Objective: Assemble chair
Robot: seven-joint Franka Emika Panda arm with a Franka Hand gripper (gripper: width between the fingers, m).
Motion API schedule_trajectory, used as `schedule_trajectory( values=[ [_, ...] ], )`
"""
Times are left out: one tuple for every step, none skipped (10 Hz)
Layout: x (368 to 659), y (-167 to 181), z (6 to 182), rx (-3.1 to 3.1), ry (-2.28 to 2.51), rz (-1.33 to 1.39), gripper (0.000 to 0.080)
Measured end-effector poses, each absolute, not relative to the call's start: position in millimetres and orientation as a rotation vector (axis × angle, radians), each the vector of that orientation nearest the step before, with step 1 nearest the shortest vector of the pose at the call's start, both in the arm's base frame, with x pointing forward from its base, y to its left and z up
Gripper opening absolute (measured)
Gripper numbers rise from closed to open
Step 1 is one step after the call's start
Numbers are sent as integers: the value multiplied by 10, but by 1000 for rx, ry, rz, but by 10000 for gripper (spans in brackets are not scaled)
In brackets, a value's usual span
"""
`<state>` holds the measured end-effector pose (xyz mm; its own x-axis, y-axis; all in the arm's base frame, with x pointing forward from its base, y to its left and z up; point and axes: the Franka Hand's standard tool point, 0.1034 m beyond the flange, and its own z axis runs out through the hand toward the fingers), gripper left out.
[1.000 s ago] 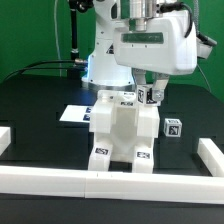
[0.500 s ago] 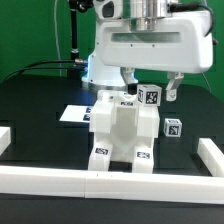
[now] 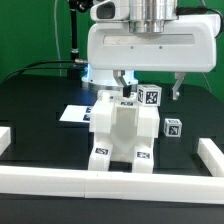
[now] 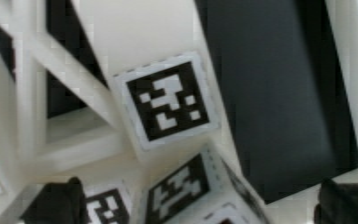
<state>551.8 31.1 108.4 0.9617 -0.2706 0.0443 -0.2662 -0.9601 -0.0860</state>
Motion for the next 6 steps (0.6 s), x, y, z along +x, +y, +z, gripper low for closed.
schedule_trajectory(
  values=[
    [5554,330,1115,-3101,121,-98,649],
    [5583,367,1135,-3129,-144,-112,649],
    [5580,368,1129,-3126,-188,-111,649],
    [5579,364,1129,-3126,-122,-111,649],
    [5579,365,1129,-3126,-104,-111,537],
    [5579,366,1129,-3125,-45,-111,401]
  ],
)
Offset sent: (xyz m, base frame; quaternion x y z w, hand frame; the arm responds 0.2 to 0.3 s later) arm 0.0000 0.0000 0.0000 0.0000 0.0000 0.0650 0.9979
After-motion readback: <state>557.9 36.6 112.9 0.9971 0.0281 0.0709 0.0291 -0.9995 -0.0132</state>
